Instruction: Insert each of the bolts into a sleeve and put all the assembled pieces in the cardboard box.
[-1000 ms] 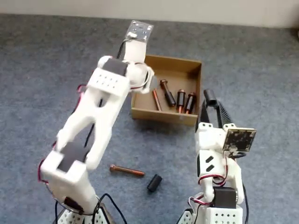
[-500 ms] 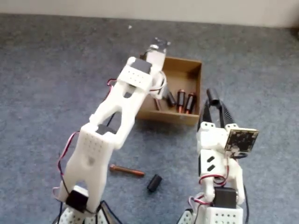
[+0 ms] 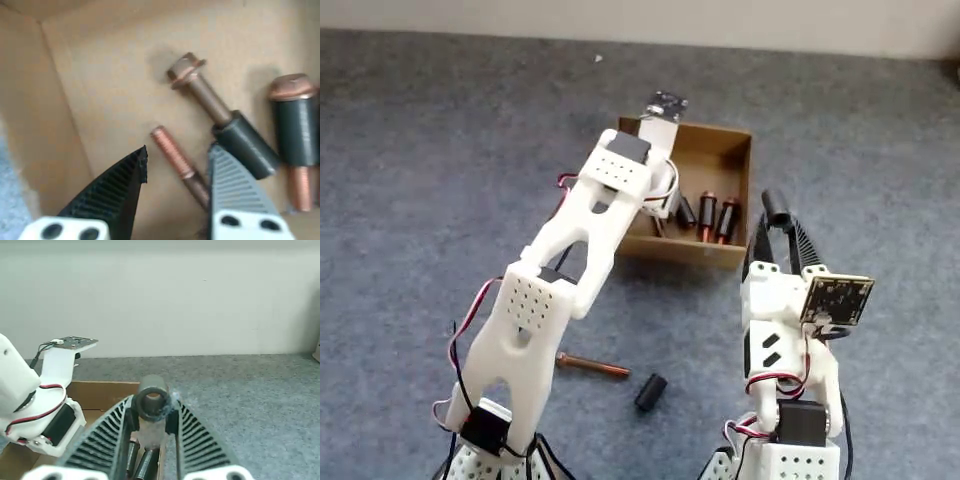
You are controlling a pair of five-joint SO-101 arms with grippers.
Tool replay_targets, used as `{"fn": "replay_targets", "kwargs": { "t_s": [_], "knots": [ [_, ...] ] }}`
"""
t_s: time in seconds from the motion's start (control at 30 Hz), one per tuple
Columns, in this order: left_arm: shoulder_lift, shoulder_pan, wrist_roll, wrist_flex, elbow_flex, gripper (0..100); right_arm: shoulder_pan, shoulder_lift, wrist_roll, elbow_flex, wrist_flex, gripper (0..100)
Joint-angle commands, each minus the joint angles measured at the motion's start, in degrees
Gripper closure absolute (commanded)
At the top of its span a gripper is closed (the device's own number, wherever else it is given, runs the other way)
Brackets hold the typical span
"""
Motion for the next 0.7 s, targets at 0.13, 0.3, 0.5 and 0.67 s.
{"fn": "replay_targets", "kwargs": {
  "t_s": [0.13, 0.3, 0.5, 0.67],
  "knots": [
    [0.0, 2.3, 0.2, 0.6, -1.3, 100, 0.4, -1.0, -0.4, -3.6, -2.1, 99.5],
    [-1.1, 4.0, 0.3, 4.1, -3.1, 99, 0.4, -1.0, -0.4, -3.6, -2.1, 99.5],
    [-6.5, 5.1, 0.3, 10.7, -10.5, 99, 0.4, -1.0, -0.4, -3.6, -2.1, 99.5],
    [-10.3, 5.2, 0.3, 15.2, -15.8, 99, 0.4, -1.0, -0.4, -3.6, -2.1, 99.5]
  ]
}}
